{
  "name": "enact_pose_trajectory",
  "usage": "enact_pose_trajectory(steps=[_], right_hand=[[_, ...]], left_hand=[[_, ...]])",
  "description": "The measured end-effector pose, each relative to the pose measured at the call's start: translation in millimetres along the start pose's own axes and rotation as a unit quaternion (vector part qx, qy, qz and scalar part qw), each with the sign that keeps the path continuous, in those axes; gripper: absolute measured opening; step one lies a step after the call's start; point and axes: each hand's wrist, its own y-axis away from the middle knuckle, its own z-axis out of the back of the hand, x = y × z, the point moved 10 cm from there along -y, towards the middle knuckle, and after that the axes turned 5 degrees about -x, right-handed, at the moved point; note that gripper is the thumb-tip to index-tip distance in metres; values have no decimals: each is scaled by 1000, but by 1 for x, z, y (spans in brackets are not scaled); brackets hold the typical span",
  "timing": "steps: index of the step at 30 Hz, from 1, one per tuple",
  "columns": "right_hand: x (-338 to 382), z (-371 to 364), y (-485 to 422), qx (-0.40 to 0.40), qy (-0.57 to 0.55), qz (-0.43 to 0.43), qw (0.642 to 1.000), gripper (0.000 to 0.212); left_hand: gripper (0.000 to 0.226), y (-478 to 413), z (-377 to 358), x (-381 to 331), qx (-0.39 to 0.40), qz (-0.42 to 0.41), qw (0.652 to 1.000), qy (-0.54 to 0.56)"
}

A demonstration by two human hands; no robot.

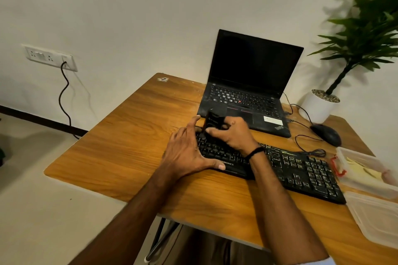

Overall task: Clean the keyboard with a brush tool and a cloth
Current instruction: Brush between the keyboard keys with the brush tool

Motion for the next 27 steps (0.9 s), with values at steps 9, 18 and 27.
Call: enact_pose_trajectory(steps=[9, 18, 27], right_hand=[[-11, 13, 3, 9, -39, -22, 999, 24], [-6, 20, 0, -35, 22, -13, 999, 28], [-8, 34, 6, -78, 37, -21, 996, 25]], left_hand=[[153, 0, -3, 2, 12, 8, 1000, 8], [153, -1, -3, 2, 17, 9, 1000, 8], [153, 0, -3, 1, 13, 11, 1000, 6]])
